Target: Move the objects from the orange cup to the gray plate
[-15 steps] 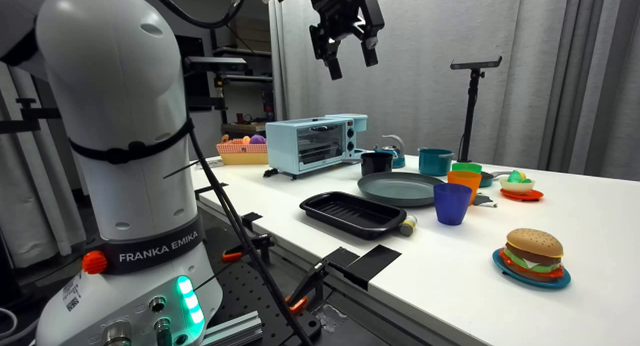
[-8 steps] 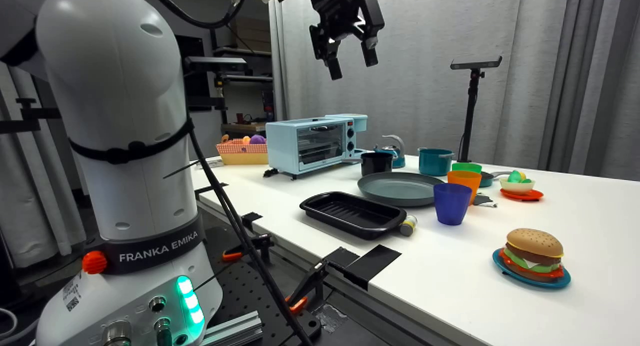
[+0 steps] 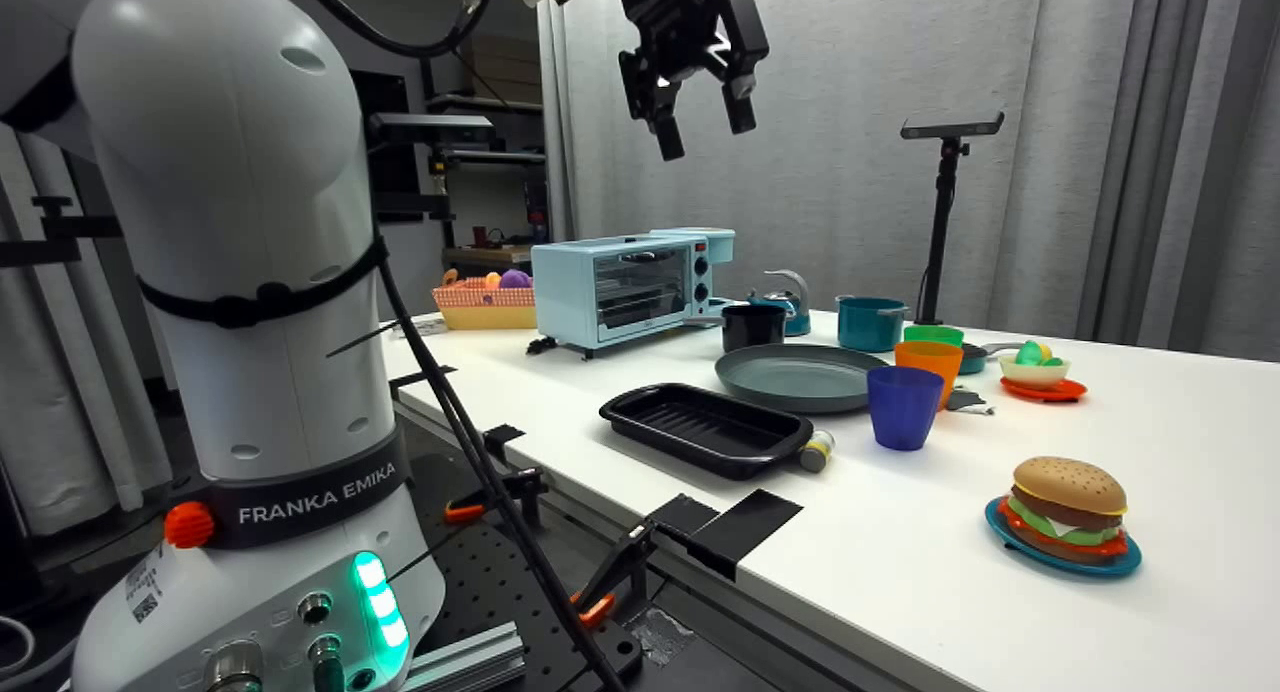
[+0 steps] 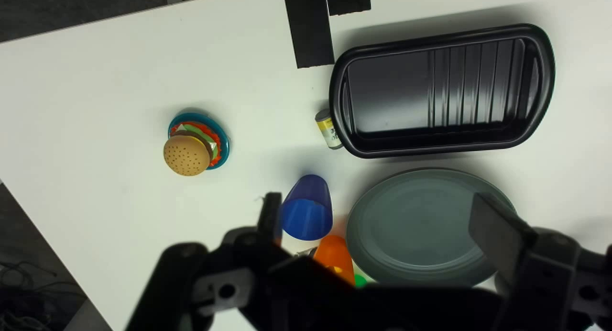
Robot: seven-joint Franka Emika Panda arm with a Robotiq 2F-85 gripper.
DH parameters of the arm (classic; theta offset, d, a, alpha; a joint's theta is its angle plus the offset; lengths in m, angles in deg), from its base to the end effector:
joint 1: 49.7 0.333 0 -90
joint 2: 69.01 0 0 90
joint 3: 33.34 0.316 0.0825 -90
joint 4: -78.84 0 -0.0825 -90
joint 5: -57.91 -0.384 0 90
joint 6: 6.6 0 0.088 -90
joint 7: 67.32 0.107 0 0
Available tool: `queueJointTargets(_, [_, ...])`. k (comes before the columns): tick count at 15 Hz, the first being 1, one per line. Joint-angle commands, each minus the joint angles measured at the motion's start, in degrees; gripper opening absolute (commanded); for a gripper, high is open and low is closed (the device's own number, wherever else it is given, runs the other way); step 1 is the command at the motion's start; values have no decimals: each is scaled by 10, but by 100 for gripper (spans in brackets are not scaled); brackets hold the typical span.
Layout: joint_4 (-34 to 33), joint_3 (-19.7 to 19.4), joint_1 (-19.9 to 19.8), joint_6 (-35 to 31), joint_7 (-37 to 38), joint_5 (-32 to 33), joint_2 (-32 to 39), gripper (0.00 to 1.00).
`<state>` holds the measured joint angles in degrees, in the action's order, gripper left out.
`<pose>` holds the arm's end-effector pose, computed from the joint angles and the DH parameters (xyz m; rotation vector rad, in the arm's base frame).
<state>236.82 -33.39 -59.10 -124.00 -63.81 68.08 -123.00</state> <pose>0.2905 -0.0581 0.4899 2.9359 -0.2392 0.3330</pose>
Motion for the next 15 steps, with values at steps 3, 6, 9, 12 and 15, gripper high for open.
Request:
queueJointTargets(3, [-6,-7,9,19,0,-5,3,100])
queueJointTargets(6, [-6,-8,10,22,1,-6,5,100])
queueJointTargets(9, [-7,-7,10,26,5,-10,6,100])
queueJointTargets(12, [-42,71,43,-73,97,-50,141,100])
queueJointTargets(15, [-86,127,56,-119,164,-58,239,100])
